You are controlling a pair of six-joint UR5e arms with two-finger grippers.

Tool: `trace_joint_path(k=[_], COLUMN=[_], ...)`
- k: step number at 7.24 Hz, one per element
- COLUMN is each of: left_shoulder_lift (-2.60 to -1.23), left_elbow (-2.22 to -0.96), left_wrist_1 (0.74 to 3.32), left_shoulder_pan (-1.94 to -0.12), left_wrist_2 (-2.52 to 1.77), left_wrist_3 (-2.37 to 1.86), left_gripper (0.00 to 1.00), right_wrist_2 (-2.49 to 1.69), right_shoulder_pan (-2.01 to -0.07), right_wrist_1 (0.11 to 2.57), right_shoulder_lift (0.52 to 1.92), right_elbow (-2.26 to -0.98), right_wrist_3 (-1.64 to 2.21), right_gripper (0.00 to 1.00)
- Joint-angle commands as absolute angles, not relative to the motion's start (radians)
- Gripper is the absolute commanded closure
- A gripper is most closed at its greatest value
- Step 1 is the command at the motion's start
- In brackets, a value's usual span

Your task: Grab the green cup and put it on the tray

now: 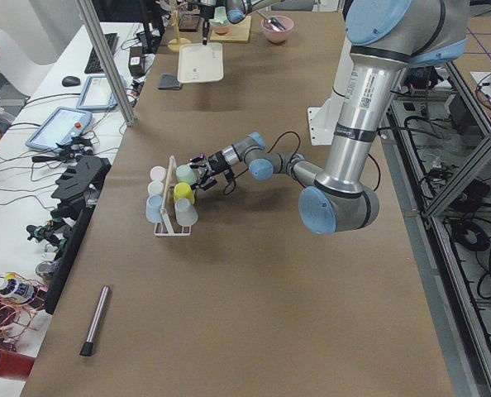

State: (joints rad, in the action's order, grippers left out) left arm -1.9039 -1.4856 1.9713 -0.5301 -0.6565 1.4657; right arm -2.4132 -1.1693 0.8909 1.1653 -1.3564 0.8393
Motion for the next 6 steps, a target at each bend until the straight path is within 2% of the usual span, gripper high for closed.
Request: trace_joint_path(k=[1,4,6], left_shoulder_lift=[-1.945,-1.941,-1.934], left_elbow=[-1.48,-1.479,-1.467], left_wrist_1=[1.982,2.014,2.033], left_shoulder_pan=[-0.534,-0.551,-0.551], left_wrist_2=[-0.657,-0.657,-0.657], left_wrist_3=[1.552,1.559,1.555], left_gripper=[0.03,0.03,0.03], right_wrist_2=[-2.309,-2.141,-2.03], right_shoulder_pan=[-1.053,-0.847,-0.731], right_wrist_1=[0.829,0.716,0.715], right_shoulder_lift=[1.105,1.092,1.092], right_elbow=[-1.368,-1.411,-1.427], right_wrist_3=[1.053,1.351,1.362], right_gripper=[1.0,1.0,1.0])
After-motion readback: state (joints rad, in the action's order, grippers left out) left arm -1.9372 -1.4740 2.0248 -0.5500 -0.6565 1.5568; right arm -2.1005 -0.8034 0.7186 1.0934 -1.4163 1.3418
